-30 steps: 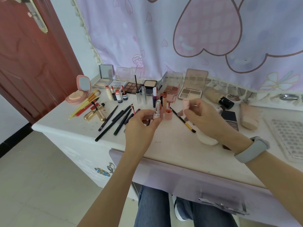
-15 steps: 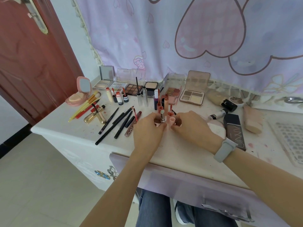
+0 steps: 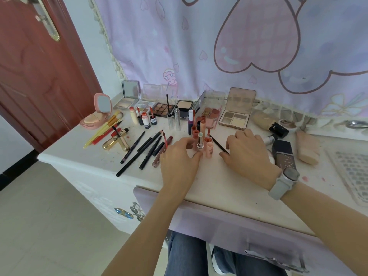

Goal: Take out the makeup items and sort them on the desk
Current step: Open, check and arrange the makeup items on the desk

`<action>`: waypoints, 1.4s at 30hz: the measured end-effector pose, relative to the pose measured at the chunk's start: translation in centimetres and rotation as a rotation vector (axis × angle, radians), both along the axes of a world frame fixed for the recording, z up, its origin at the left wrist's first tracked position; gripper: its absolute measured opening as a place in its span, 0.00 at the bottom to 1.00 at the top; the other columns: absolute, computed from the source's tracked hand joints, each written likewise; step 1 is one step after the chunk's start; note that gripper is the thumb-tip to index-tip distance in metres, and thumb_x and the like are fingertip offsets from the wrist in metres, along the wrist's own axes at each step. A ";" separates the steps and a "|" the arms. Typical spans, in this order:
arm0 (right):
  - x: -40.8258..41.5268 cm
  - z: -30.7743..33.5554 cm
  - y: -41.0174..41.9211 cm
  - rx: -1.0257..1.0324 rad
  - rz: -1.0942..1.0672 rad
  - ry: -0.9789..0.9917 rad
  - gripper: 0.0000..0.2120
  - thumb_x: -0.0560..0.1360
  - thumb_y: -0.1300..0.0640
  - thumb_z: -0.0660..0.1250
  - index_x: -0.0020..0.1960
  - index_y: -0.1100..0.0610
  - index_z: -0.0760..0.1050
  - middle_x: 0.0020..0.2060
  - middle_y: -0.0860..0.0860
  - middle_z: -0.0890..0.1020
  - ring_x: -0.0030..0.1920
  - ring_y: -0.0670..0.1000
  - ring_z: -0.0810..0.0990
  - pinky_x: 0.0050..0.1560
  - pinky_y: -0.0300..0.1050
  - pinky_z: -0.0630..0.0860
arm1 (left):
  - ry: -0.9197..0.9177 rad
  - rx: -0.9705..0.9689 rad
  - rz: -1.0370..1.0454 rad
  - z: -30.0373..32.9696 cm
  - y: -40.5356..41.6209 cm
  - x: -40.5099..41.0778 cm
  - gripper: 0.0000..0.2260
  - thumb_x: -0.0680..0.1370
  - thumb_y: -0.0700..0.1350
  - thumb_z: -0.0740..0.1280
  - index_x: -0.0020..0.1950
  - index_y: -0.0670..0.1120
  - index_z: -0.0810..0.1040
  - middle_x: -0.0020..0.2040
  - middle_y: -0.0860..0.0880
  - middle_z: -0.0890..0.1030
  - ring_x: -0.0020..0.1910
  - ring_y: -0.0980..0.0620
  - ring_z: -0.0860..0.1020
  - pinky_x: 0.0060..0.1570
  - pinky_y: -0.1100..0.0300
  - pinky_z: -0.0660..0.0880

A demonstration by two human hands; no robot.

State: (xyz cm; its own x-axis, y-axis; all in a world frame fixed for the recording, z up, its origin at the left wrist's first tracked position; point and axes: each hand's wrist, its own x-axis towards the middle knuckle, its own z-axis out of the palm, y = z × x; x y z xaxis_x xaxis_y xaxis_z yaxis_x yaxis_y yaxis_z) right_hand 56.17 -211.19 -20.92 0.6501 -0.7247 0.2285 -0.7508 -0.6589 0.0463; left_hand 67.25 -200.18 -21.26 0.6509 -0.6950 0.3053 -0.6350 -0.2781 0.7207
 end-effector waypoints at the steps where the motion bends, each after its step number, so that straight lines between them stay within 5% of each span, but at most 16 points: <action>1: 0.0 0.0 0.0 -0.005 -0.007 0.021 0.15 0.75 0.46 0.60 0.52 0.57 0.74 0.52 0.53 0.75 0.58 0.55 0.68 0.53 0.48 0.63 | -0.002 0.005 0.006 0.0 0.1 0.0 0.13 0.72 0.47 0.70 0.56 0.49 0.77 0.53 0.53 0.80 0.54 0.51 0.76 0.58 0.46 0.70; 9: 0.9 0.9 0.0 0.030 -0.026 0.082 0.07 0.74 0.57 0.59 0.42 0.59 0.73 0.45 0.56 0.76 0.51 0.57 0.70 0.46 0.47 0.59 | 0.004 -0.006 0.002 0.1 1.0 0.1 0.13 0.73 0.45 0.70 0.57 0.48 0.77 0.54 0.52 0.79 0.55 0.50 0.75 0.58 0.46 0.70; 14: -0.5 3.9 -1.1 0.042 -0.089 -0.090 0.17 0.72 0.57 0.61 0.26 0.57 0.61 0.25 0.50 0.64 0.29 0.51 0.65 0.31 0.41 0.60 | -0.054 -0.104 -0.003 0.9 1.8 0.4 0.12 0.74 0.41 0.68 0.58 0.45 0.77 0.55 0.50 0.78 0.54 0.50 0.74 0.58 0.49 0.70; 17: -2.0 5.9 -1.5 0.094 -0.128 -0.234 0.13 0.73 0.56 0.59 0.32 0.59 0.68 0.25 0.52 0.69 0.27 0.51 0.68 0.27 0.40 0.64 | -0.102 -0.187 -0.030 1.9 2.1 0.1 0.12 0.75 0.38 0.67 0.58 0.43 0.77 0.54 0.49 0.76 0.55 0.49 0.75 0.58 0.52 0.71; 19: -2.8 7.1 -1.0 0.190 -0.094 -0.377 0.10 0.75 0.54 0.58 0.40 0.59 0.72 0.31 0.53 0.77 0.34 0.54 0.76 0.35 0.47 0.75 | -0.158 -0.253 -0.062 2.7 2.5 -0.2 0.14 0.75 0.38 0.66 0.61 0.42 0.75 0.57 0.47 0.75 0.57 0.47 0.74 0.58 0.50 0.72; 24: -2.3 8.8 2.1 0.287 0.275 -0.527 0.06 0.77 0.53 0.60 0.41 0.49 0.69 0.32 0.45 0.77 0.33 0.46 0.74 0.39 0.45 0.73 | -0.552 -0.270 0.001 4.1 3.8 0.1 0.22 0.74 0.44 0.66 0.68 0.44 0.70 0.67 0.40 0.69 0.66 0.38 0.67 0.62 0.42 0.67; 28: 0.1 8.1 5.0 0.412 0.523 -0.523 0.06 0.78 0.59 0.60 0.43 0.52 0.69 0.29 0.44 0.76 0.30 0.43 0.75 0.35 0.31 0.68 | -0.840 -0.105 0.071 4.0 6.7 1.7 0.18 0.76 0.51 0.60 0.62 0.45 0.76 0.62 0.43 0.76 0.63 0.38 0.72 0.57 0.43 0.67; 31: 2.5 6.8 7.0 0.478 0.631 -0.477 0.05 0.78 0.59 0.60 0.44 0.52 0.70 0.32 0.47 0.76 0.33 0.48 0.74 0.38 0.39 0.68 | -0.686 -0.073 -0.056 3.1 9.7 3.4 0.16 0.78 0.49 0.56 0.53 0.43 0.80 0.45 0.46 0.82 0.44 0.44 0.80 0.44 0.52 0.74; 34: 5.0 5.3 8.7 0.524 0.664 -0.477 0.05 0.78 0.57 0.60 0.52 0.55 0.74 0.38 0.46 0.79 0.35 0.41 0.73 0.37 0.31 0.67 | -0.549 -0.063 -0.013 2.0 12.8 4.9 0.14 0.79 0.47 0.56 0.50 0.42 0.80 0.39 0.47 0.81 0.32 0.44 0.79 0.27 0.54 0.76; 38: 8.5 3.5 10.9 0.421 0.611 -0.540 0.19 0.78 0.56 0.58 0.68 0.55 0.64 0.57 0.49 0.76 0.41 0.41 0.71 0.43 0.35 0.66 | -0.255 -0.114 0.278 0.5 16.3 7.6 0.10 0.80 0.40 0.57 0.54 0.43 0.77 0.34 0.50 0.78 0.29 0.49 0.72 0.29 0.58 0.67; 42: 12.4 1.9 13.1 0.244 0.700 -0.373 0.20 0.79 0.58 0.55 0.69 0.60 0.63 0.62 0.56 0.73 0.57 0.54 0.73 0.53 0.43 0.68 | -0.012 -0.105 0.434 -0.3 18.6 12.0 0.15 0.80 0.36 0.52 0.64 0.43 0.71 0.31 0.48 0.72 0.31 0.46 0.71 0.31 0.54 0.65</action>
